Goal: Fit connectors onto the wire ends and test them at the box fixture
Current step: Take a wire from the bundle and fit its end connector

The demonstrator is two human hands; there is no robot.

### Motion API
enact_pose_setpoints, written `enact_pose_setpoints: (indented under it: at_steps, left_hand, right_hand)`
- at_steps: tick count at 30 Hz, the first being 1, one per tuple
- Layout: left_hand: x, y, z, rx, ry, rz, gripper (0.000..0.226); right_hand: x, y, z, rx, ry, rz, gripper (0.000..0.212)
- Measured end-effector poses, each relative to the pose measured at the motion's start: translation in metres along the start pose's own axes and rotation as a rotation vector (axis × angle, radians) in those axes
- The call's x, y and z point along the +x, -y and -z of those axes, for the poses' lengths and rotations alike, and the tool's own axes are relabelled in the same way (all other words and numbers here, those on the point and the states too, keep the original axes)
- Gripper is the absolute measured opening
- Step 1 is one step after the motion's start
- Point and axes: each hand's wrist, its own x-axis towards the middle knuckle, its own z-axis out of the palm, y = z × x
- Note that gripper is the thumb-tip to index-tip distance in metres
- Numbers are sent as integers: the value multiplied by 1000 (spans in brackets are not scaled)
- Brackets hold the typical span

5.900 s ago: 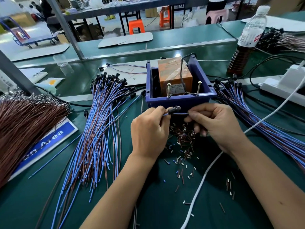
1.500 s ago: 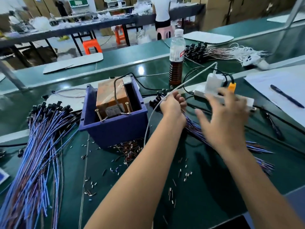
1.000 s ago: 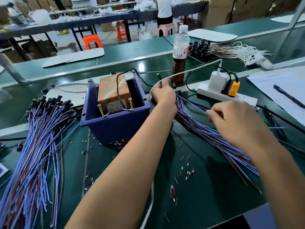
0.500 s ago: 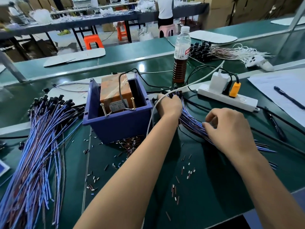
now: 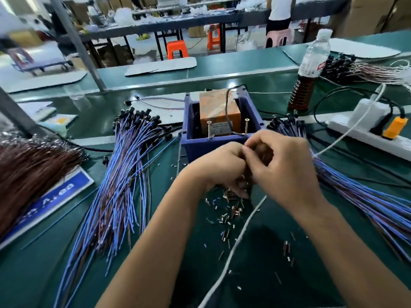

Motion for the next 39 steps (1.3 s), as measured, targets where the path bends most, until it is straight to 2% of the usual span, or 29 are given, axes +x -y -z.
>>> enact_pose_setpoints:
  at_steps: [4, 5, 7, 8, 9, 10, 13, 15, 18, 20, 23, 26, 28, 29, 32, 35, 39]
  left_hand:
    - [-35, 36, 49, 96, -223, 113, 28]
    - [-40, 47, 62, 161, -323, 161, 24]
    - [-42, 65, 84, 432, -666, 258, 11]
    - [-42, 73, 92, 634, -852, 316, 11]
    - [-39, 79, 97, 786, -952, 378, 17]
    - [-35, 85, 102, 861, -954, 447, 22]
    - [-21, 99, 112, 939, -815, 582, 26]
    - [-17, 105, 117, 1002, -802, 575, 28]
    - [-15, 108, 123, 1003, -858, 491, 30]
    - [-17, 106, 128, 868, -993, 422, 20]
    - [-19, 100, 139, 474, -1198, 330, 13]
    - [-15, 95, 147, -143, -1324, 147, 8]
    - [-13, 89, 150, -608, -1365, -41, 16]
    - [-15, 84, 150, -740, -1401, -111, 19]
    - [-23, 70, 144, -902, -1460, -278, 20]
    - [-29, 59, 144, -1001, -1440, -434, 17]
    - [-40, 52, 148, -1058, -1361, -473, 20]
  right_hand:
    - [4, 33, -41, 43, 215, 57, 5]
    - [5, 42, -50, 37, 277, 78, 7]
    - [7, 58, -67, 5, 408, 133, 11]
    - [7, 66, -75, -12, 457, 169, 12]
    - [8, 74, -82, -18, 485, 205, 13]
    - [8, 83, -89, -13, 499, 236, 13]
    - [11, 98, -105, -59, 508, 282, 17]
    - [15, 98, -112, -66, 519, 261, 16]
    - [15, 94, -120, 68, 531, 106, 12]
    - [12, 96, -127, 188, 493, -39, 13]
    - [16, 100, -140, 321, 459, -251, 13]
    - [21, 110, -149, 523, 529, -363, 25]
    - [21, 118, -154, 684, 579, -414, 35]
    - [20, 121, -157, 743, 586, -446, 38]
    - [23, 123, -164, 811, 551, -540, 40]
    - [27, 121, -169, 911, 528, -606, 37]
    - [28, 108, -160, 927, 455, -432, 19]
